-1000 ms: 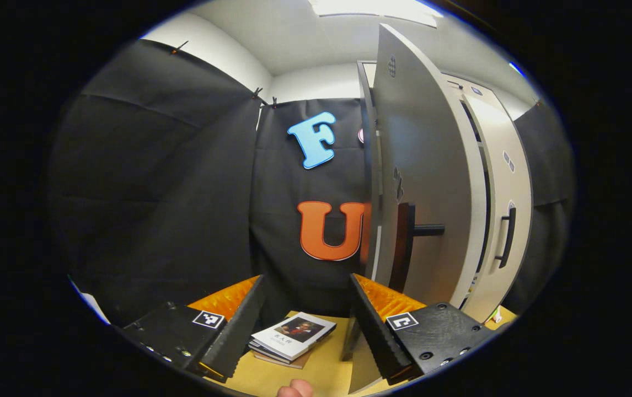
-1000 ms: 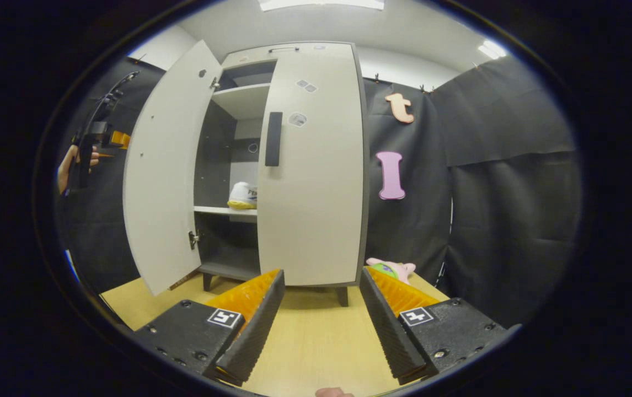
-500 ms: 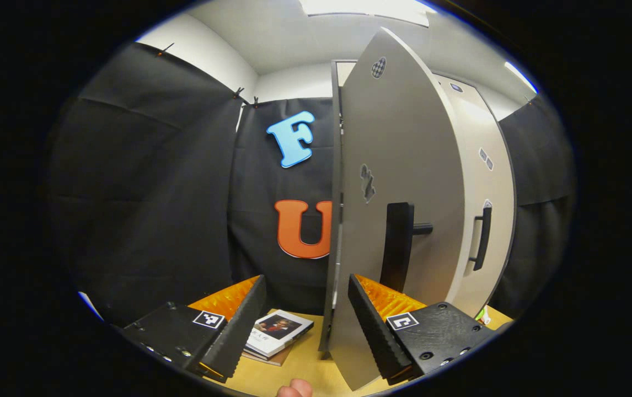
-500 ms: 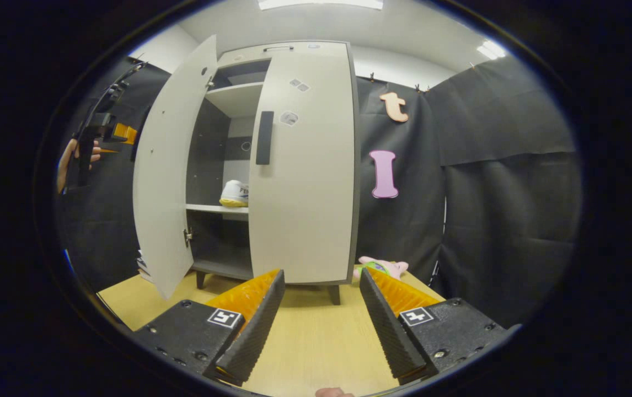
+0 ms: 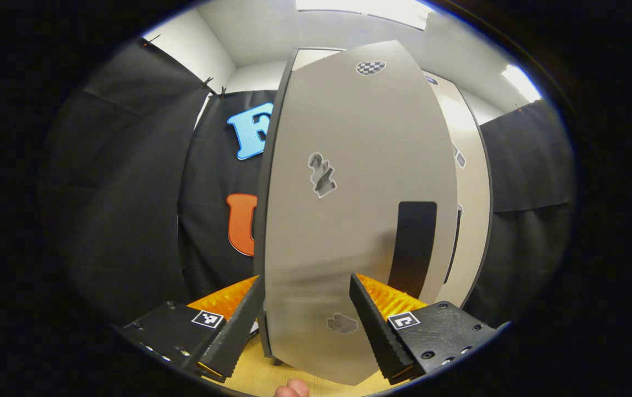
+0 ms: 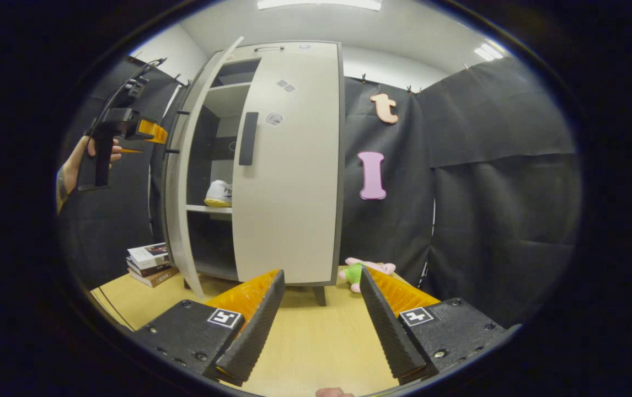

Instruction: Grab one shoe with the right hand and put it into the shoe cabinet, grab the other shoe with the left hand and put it into the shoe cabinet; then close the right door with the right hand and the left door with the left hand.

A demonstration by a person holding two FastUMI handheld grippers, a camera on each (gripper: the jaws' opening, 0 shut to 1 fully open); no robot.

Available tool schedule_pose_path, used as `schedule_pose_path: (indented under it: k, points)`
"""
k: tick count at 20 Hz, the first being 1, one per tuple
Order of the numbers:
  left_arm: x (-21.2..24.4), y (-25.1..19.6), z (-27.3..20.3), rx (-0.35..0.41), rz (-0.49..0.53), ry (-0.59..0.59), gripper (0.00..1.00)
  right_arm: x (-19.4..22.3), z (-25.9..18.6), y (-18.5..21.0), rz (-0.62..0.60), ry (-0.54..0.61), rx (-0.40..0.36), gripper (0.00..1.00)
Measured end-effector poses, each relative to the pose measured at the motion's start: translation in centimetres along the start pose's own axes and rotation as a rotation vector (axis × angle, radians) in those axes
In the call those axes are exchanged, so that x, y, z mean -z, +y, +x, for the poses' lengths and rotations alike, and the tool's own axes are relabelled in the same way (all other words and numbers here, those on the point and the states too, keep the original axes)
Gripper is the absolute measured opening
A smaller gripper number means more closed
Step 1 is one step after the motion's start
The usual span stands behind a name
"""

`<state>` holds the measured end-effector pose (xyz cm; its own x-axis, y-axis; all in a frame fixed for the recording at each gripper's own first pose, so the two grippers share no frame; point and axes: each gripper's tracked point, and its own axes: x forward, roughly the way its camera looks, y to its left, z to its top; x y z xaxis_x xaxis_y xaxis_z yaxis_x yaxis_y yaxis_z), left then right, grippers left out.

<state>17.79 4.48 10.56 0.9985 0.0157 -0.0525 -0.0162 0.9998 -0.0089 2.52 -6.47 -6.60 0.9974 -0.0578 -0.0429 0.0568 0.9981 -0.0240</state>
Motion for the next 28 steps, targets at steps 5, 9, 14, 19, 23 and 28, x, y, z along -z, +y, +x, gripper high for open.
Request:
schedule_pose_path:
  k: [5, 9, 14, 19, 23, 28]
  points:
    - [0.6, 0.8, 0.2, -0.047, -0.005, -0.006, 0.93, -0.4, -0.1, -1.4, 0.024, -0.012, 0.03, 0.9]
    - [-0.7, 1.5, -1.6, -0.062, 0.002, -0.041, 0.93, 0.1, 0.0, -1.7, 0.03, 0.002, 0.035, 0.85]
    - [-0.6, 1.1, -5.5, -0.066, 0.02, -0.082, 0.92, -0.4, -0.2, -0.7, 0.032, -0.006, 0.016, 0.9]
    - [3.1, -1.6, -9.9, -0.046, 0.01, -0.068, 0.93, -0.6, -0.4, 0.7, 0.013, -0.008, -0.019, 0.9]
    - [6.7, -5.5, -12.7, 0.033, 0.006, -0.06, 0.92, -0.5, -0.6, 1.8, 0.004, -0.006, -0.043, 0.9]
    - [11.5, -9.4, -16.1, 0.113, 0.017, -0.021, 0.93, -0.3, -1.2, 2.5, 0.003, -0.01, -0.05, 0.9]
